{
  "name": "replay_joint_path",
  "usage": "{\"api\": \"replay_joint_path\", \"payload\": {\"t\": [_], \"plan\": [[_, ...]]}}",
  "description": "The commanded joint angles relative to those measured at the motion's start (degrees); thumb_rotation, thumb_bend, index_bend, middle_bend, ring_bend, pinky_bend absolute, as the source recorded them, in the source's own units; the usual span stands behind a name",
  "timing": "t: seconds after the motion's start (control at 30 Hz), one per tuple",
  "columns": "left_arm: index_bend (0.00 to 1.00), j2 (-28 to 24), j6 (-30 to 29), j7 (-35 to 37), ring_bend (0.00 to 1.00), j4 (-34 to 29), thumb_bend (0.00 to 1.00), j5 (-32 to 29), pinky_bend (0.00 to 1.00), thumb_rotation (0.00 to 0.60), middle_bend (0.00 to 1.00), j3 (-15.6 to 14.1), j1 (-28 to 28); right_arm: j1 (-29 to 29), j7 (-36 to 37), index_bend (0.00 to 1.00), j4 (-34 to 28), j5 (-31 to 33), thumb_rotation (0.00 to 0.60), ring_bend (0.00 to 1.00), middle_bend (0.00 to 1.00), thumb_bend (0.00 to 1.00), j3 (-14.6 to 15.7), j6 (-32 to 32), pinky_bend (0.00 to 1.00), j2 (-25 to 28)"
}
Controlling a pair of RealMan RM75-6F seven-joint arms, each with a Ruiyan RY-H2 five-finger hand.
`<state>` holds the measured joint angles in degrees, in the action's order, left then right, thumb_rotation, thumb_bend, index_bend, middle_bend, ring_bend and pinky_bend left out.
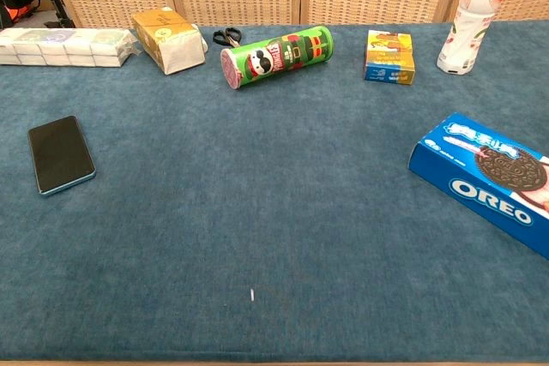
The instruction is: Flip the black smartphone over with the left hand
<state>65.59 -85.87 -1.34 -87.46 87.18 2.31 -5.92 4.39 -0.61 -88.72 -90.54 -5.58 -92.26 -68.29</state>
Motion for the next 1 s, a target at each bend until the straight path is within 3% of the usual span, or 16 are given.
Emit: {"api": "replay_joint_path", "payload": {"t": [0.03,0.2,0.5,0.77,1.0], "plan": [[0.00,0.18,0.00,-0.19,0.00,0.39,0.00,-0.09,0.00,0.600,0.00,-0.01,0.05,0.08,0.02,0.13,0.03,0.11,0.600,0.00,0.00,0.00,-0.08,0.12,0.08,-0.12],[0.00,1.54,0.95,1.25,0.00,3.74,0.00,0.96,0.00,0.600,0.00,0.31,-1.34,0.14,0.04,0.13,-0.22,0.10,0.600,0.00,0.00,0.00,-0.08,0.22,0.08,-0.24],[0.00,12.44,10.79,18.44,0.00,28.38,0.00,7.52,0.00,0.600,0.00,-0.98,-11.88,0.42,0.64,0.13,-0.43,1.31,0.600,0.00,0.00,0.00,-0.70,0.93,0.08,-0.14],[0.00,18.55,13.57,20.48,0.00,38.76,0.26,10.34,0.00,0.600,0.00,-3.60,-15.72,0.62,0.95,0.13,-0.10,2.76,0.600,0.00,0.00,0.00,-1.33,1.64,0.08,-0.07],[0.00,22.85,15.98,20.61,0.00,44.17,0.28,9.24,0.00,0.600,0.00,-4.50,-16.46,0.67,1.22,0.13,0.01,3.34,0.600,0.00,0.00,0.00,-1.43,2.09,0.08,0.00]]}}
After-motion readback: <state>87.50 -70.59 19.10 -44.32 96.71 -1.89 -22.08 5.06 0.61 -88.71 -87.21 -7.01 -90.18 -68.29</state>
